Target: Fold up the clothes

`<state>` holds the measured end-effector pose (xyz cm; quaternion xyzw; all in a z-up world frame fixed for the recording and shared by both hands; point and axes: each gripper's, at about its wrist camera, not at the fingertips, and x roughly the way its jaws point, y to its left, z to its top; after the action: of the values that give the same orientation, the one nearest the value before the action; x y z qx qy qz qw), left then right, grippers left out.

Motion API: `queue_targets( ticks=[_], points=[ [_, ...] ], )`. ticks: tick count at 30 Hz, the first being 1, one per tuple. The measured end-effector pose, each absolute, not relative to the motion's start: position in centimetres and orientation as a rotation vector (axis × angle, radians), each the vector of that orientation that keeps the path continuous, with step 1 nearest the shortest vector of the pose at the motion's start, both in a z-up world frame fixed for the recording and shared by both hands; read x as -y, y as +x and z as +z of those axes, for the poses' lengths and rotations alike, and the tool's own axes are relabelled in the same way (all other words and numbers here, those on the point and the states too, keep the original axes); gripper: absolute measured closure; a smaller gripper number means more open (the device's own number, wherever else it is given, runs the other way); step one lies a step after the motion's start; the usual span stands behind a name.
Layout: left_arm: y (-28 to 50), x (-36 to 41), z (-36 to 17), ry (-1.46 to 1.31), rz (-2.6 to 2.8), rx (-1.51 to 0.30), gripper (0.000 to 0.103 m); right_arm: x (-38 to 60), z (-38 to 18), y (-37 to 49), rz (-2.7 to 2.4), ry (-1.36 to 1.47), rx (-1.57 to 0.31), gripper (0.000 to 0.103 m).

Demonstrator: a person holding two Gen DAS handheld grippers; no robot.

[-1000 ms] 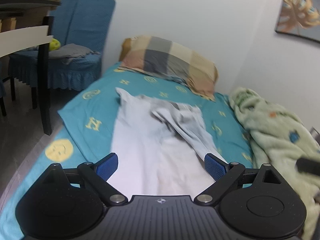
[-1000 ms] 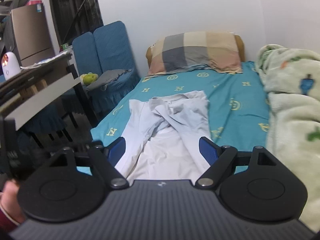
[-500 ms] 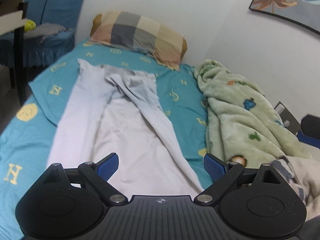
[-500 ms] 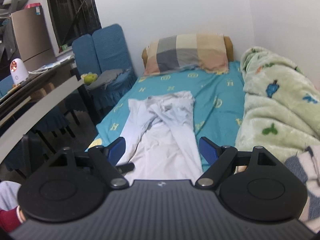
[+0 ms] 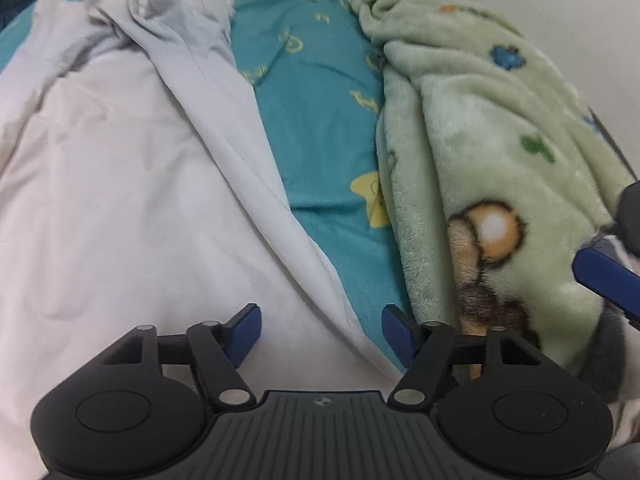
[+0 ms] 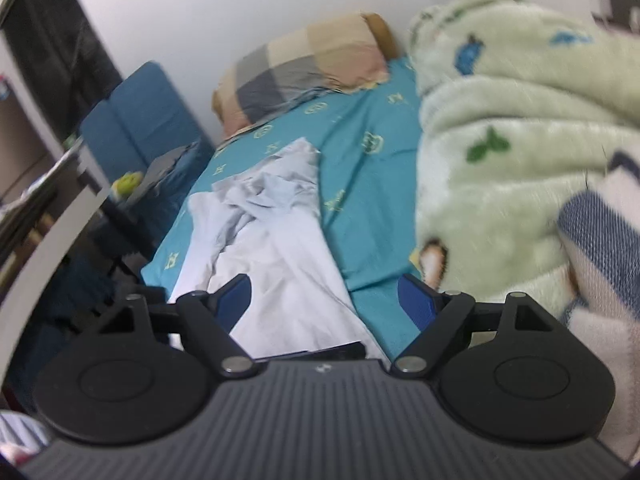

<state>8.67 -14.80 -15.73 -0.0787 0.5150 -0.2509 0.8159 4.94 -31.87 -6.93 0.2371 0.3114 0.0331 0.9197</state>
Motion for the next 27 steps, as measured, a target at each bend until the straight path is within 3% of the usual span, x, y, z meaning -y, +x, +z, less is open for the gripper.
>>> queue_targets(
  ticks=[4,8,19,27],
  points=[
    [9.7,15.5,-16.8,-0.205,-0.536,-1.133,0.066,32.5,-7.6,5.6,0.056,0.566,-0.647,0.021],
    [9.9,16.2,-16.3,-0.179,-0.513,-1.131,0.101,32.3,-7.7,6.1,0.053,0.56,-0.634,0.021],
    [10.7,6.4,-11.7,-0.26,-0.523,-1.063,0.102,31.5,-8.8,6.7,0.133,0.536,-0.688,0.021],
    [14.2,-0.6,-16.3,-0.383,-0.393,-1.202,0.096,29.5,-10.6,8.2,0.176,0.471,-0.814,0.021]
  ],
)
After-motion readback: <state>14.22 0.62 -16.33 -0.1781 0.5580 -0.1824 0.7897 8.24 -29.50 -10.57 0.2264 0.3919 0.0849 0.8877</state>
